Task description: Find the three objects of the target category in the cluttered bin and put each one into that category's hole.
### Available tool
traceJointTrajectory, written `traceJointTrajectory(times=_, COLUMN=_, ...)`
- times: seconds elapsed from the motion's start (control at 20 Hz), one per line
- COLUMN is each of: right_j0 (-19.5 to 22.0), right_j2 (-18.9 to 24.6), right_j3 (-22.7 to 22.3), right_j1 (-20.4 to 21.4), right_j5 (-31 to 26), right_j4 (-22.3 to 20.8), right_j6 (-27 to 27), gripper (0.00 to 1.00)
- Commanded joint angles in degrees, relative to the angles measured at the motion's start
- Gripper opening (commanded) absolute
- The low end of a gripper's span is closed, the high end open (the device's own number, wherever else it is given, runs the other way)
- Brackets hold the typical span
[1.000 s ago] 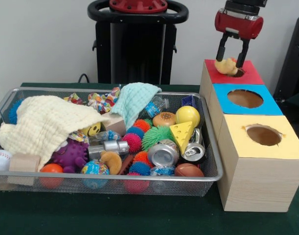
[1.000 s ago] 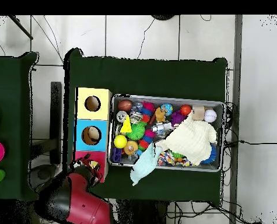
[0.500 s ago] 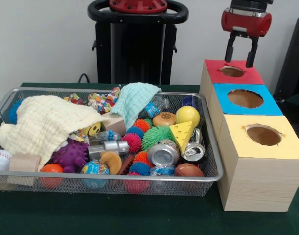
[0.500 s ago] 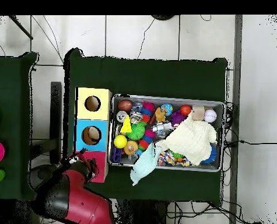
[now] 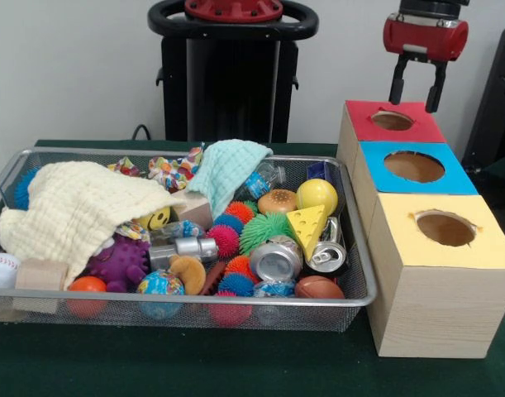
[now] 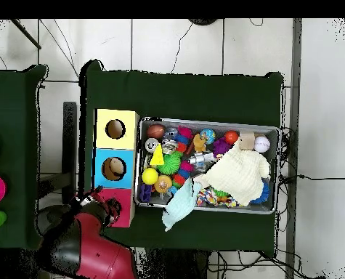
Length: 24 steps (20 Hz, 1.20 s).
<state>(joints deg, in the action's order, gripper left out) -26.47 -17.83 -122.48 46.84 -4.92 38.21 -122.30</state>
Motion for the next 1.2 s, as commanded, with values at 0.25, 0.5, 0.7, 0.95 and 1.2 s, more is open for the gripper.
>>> traceJointTrajectory(times=0.25, right_j0=8.4, right_j2=-4.7, right_j3=11.1, right_j1=-3.3, right_j5=-12.3, right_j4=-14.0, right_j6=5.5, gripper=1.00)
traceJointTrajectory(times=0.5, right_j0=18.6, right_j2=2.5, right_j3=12.0, right_j1=-1.7, right_j5=-10.5, right_j4=-21.9, right_j6=9.2, gripper=1.00)
traceJointTrajectory(times=0.7, right_j0=24.4, right_j2=7.0, right_j3=13.1, right_j1=-0.5, right_j5=-10.8, right_j4=-27.5, right_j6=9.8, gripper=1.00)
traceJointTrajectory(times=0.95, right_j0=33.3, right_j2=16.2, right_j3=17.3, right_j1=-1.1, right_j5=-14.8, right_j4=-36.2, right_j6=17.3, gripper=1.00)
traceJointTrajectory(times=1.2, right_j0=40.5, right_j2=24.6, right_j3=20.3, right_j1=-1.9, right_j5=-19.7, right_j4=-42.3, right_j6=21.3, gripper=1.00)
